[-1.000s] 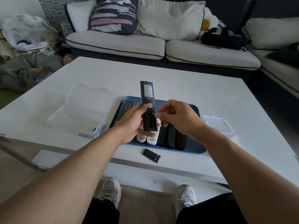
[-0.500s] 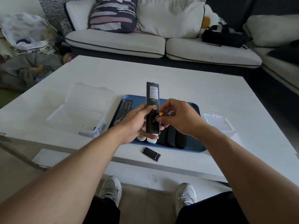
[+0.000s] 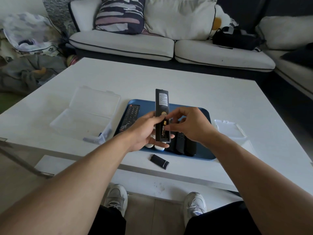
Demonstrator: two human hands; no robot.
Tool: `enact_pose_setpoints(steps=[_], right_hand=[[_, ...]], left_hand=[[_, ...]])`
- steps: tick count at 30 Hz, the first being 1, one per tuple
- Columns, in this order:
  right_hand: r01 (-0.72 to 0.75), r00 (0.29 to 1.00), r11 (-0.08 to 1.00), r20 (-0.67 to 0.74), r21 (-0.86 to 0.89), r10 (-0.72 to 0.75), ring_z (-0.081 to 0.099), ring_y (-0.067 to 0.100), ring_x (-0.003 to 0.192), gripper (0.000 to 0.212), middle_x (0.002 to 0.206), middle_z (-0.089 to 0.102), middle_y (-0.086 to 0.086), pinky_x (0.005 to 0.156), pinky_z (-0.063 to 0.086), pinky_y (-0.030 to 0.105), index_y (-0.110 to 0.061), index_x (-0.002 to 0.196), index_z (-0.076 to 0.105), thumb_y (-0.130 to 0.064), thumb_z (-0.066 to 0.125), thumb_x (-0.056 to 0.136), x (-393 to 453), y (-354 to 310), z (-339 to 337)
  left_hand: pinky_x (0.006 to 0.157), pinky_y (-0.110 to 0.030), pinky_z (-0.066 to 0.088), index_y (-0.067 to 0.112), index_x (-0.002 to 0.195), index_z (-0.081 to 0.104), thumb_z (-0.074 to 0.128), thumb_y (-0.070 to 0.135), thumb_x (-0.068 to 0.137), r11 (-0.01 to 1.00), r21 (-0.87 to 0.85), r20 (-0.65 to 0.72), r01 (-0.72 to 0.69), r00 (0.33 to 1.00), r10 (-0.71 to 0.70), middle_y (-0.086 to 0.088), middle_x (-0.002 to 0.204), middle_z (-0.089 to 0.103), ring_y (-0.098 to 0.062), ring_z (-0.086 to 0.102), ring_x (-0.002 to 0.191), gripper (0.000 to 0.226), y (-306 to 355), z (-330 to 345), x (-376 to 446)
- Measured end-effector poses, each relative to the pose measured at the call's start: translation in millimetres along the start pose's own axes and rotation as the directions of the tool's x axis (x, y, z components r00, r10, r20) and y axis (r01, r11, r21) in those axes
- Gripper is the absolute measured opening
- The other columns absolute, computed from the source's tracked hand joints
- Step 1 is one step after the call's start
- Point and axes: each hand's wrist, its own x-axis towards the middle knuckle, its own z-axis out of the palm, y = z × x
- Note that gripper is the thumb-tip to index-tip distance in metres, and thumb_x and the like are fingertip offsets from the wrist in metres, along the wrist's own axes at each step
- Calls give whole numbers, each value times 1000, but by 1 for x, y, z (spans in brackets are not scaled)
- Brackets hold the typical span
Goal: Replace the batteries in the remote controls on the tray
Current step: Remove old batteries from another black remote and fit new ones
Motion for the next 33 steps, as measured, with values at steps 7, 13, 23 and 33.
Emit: enact_pose_setpoints(steps=[7,13,23,33], right_hand=[[-98,995,995,-13,-21,98,55,11,65,26,80,70,11,66,45,31,-23,76,71,-33,93,66,1,1,4],[-199,980,980,-6,33,199,46,6,53,29,62,56,-9,52,36,21,-20,79,72,-37,92,67,-2,0,6],[-602,779,344,437,720,449,63,27,97,43,112,64,21,76,52,27,1,111,60,23,27,94,3,12,-13],[-553,809,277,428,786,403,71,38,100,13,118,62,26,81,62,41,6,109,60,3,53,99,0,13,-9]], left_hand=[[58,-44,60,14,128,57,54,16,103,1000,16,-22,10,1000,-9,-17,106,72,-39,74,98,26,0,0,2],[57,-45,60,8,123,56,54,10,101,1000,23,-61,-1,998,2,-17,100,72,-35,75,91,22,-2,1,3],[55,-48,60,-5,133,46,44,5,106,996,-74,-130,-46,991,36,-11,96,74,-32,74,82,29,-3,-7,8],[70,-57,61,12,124,51,49,12,105,997,-62,-264,-55,964,37,-10,102,75,-30,75,79,19,-3,-17,11]])
